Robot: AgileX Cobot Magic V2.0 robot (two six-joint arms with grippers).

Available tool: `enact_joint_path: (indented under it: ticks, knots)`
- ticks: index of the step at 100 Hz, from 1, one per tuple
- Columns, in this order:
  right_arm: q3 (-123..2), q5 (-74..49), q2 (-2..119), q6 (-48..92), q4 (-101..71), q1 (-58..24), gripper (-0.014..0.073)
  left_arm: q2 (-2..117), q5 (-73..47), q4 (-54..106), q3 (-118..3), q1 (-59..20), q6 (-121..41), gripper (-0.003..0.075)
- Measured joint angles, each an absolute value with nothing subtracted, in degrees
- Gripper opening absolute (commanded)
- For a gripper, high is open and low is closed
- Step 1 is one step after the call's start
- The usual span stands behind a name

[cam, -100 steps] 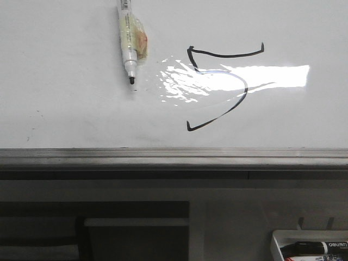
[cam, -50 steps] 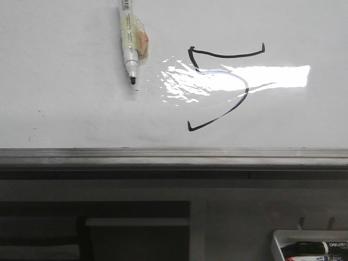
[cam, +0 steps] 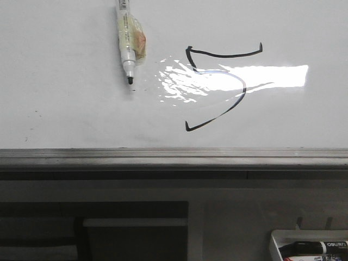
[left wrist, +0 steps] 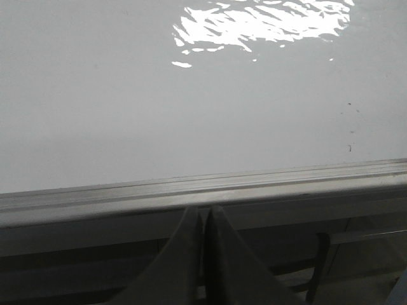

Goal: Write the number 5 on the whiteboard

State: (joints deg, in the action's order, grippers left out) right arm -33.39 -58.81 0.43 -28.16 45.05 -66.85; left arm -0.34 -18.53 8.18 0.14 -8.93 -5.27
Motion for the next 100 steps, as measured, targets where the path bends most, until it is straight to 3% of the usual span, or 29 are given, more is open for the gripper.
enact_joint_path:
  ticks: [55,76,100]
  knots:
    - [-32.16,-60.02,0.43,-28.16,45.94,-63.80,-0.0062,-0.34,-18.53,8.18,0.14,-8.93,-5.27,-0.0020]
    - [-26.00,-49.95,0.69,-28.16,44.68,-50.11,-0.0062,-0.34,-18.53,8.18,0.14,-8.93,-5.27,-0.0020]
    - [-16.49,-27.02,6.10,-22.38,28.06,-25.26,-0.0062,-0.34,-18.53,8.18,0.14,-8.93,-5.27,-0.0020]
